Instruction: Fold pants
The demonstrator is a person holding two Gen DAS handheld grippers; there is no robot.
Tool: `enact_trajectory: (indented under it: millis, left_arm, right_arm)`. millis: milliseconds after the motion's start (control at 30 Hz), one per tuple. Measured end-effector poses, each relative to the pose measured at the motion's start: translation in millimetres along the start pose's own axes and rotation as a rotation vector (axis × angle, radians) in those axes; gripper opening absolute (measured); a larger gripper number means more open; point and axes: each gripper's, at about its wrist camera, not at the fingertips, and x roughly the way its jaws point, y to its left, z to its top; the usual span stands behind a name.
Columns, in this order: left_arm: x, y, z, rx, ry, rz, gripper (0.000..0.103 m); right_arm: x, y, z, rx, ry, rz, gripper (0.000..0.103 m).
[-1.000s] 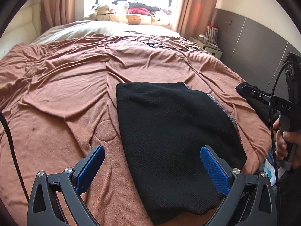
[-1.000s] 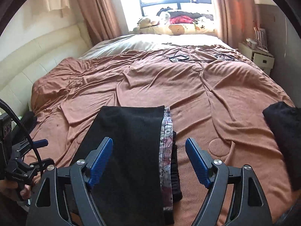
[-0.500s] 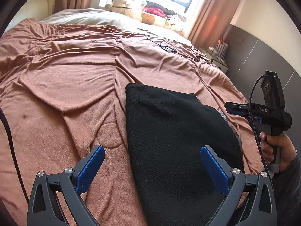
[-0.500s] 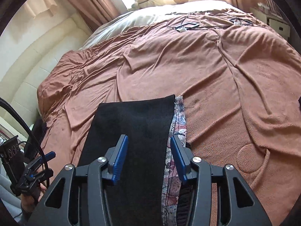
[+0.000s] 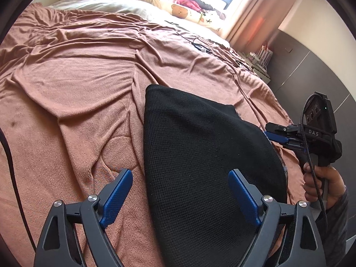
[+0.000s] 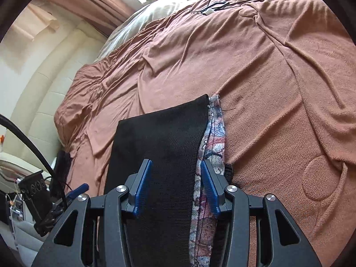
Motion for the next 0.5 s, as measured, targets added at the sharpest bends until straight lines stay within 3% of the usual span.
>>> enact_trajectory:
  millis: [100,300,467,500]
  left_arm:
    - [3.3,-2.9,-1.5,0.005,0.014,-0.010,0.084]
    - [8.5,-7.9,-7.6,0.014,0.048,-0.006,0.076]
    - [14.6,-6.3,-12.4,-0.003,0.073,0.008,0.075]
    - [15.8,-5.9,-13.3,-0.007,0.079,0.010,0.074]
  right_arm:
    - [1.6,-8.1,-2.5,0.022,0.004,0.025,0.038]
    - [14.3,-12.8,-3.2,0.019,0.026,-0.017,0.032]
    - [12.7,-5.4,-3.8,-0.011,0.011,-0.077,0.000]
    - [10.4,-4.0,-4.3,-0.018,0.004,-0.080,0.000]
